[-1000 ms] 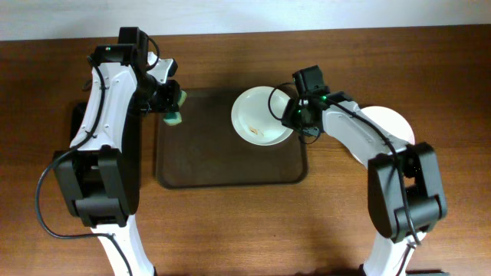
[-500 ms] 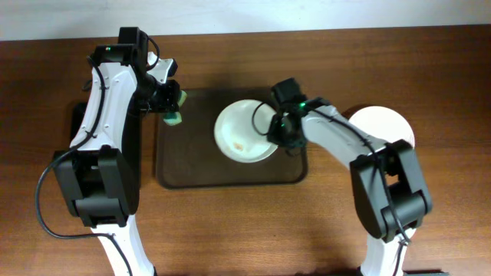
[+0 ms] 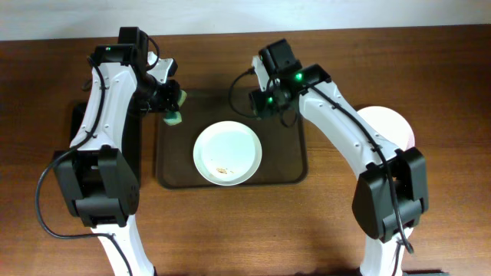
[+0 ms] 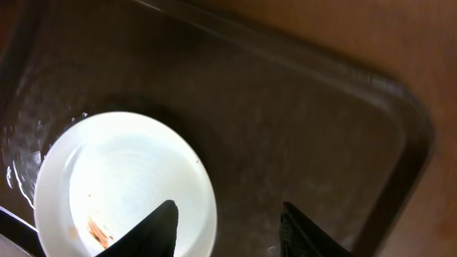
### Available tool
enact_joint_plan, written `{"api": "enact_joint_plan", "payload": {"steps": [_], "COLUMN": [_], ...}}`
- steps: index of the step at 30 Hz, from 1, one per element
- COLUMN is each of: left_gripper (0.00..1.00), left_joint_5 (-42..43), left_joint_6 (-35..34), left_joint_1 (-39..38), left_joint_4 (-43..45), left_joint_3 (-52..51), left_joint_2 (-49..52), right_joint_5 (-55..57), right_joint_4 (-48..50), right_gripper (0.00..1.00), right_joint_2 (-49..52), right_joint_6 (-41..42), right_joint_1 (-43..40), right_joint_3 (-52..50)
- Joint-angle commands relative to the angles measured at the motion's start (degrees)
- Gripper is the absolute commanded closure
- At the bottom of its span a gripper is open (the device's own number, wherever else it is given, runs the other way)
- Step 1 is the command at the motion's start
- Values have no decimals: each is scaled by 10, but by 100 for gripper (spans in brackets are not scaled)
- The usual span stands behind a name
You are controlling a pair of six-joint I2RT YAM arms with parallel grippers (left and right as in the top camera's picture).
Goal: Clean dirty plates on tray and stack at the side
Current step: 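Return right gripper to tray and grasp the last plate's rim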
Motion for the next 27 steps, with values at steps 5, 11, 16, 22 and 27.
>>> {"api": "enact_joint_plan", "payload": {"steps": [5, 11, 16, 22, 27], "left_gripper": [99, 99, 99, 99, 99], "left_joint_5": [0, 0, 0, 0, 0], "left_joint_6": [9, 9, 9, 9, 9], "left_joint_1": [1, 1, 1, 1, 1], "left_joint_4": [0, 0, 0, 0, 0], "left_joint_3": [12, 12, 12, 12, 12], "left_joint_2": [2, 2, 2, 2, 2], "right_joint_5": [-65, -82, -82, -75, -74], "right_joint_4": [-20, -22, -12, -9, -38], "right_gripper": [48, 55, 78, 96, 96], "right_joint_2": [117, 161, 169, 174, 174], "right_joint_6": [-185, -205, -177, -73, 129], "right_joint_1": [26, 34, 34, 31, 17], "right_joint_3": [34, 34, 33, 33, 33]}}
